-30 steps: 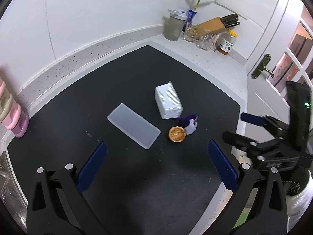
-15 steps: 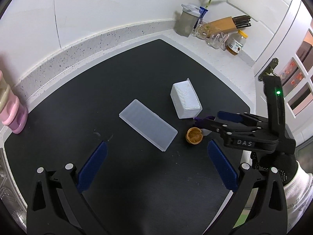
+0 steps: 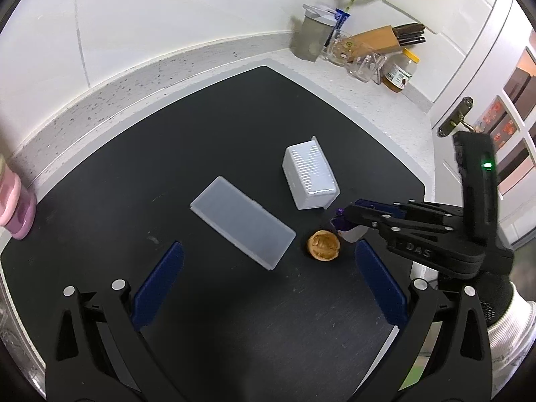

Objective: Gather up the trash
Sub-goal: 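Grasp the purple-and-white crumpled cloth with the right tool, then grasp the white plastic box with the left tool while the right tool holds the cloth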

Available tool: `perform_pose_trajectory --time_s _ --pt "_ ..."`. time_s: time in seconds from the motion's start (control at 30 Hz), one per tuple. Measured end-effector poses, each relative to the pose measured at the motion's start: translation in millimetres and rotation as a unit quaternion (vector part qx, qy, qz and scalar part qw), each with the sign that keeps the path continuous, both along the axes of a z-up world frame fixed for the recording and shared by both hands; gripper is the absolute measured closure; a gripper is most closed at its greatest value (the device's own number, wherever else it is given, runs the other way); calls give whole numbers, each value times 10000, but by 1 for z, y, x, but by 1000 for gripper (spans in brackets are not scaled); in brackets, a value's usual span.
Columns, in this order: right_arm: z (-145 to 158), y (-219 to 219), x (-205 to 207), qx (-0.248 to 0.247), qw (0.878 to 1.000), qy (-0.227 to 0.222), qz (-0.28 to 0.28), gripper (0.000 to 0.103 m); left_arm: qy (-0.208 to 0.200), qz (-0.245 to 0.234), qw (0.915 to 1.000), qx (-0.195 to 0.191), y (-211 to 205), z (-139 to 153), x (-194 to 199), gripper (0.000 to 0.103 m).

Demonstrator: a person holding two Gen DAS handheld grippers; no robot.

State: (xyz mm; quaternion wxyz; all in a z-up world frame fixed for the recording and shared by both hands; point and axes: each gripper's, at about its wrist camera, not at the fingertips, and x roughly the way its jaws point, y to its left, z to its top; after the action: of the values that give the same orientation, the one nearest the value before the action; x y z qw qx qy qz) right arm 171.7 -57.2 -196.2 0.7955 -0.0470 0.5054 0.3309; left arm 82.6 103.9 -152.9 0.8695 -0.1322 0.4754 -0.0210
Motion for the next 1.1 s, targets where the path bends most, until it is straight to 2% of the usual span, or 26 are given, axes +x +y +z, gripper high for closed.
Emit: perform_pose_trajectory --time_s 0.43,0.9,0.93,0.97,1.0,1.07,1.1 --pt "54 -65 -26 49 9982 -410 -433 85 -9 -294 9995 88 -30 -1 55 3" --pt "67 -118 -35 25 9949 -549 -846 84 586 -380 9970 345 -54 -50 116 4" --pt "67 -120 -35 27 9948 -544 -861 84 637 -375 9967 338 -55 -54 118 10" --pt "67 -122 -35 29 9947 -541 -872 84 693 -369 9962 367 -55 -56 119 23" --pt "67 -123 -35 32 9947 -537 -881 84 750 -365 9958 385 -56 -59 121 28" --pt "67 -126 -36 41 9946 -532 -891 85 852 -410 9947 400 -59 -64 123 53" --pt "67 -127 -36 44 9946 -529 -897 84 868 -423 9944 421 -60 -65 123 61"
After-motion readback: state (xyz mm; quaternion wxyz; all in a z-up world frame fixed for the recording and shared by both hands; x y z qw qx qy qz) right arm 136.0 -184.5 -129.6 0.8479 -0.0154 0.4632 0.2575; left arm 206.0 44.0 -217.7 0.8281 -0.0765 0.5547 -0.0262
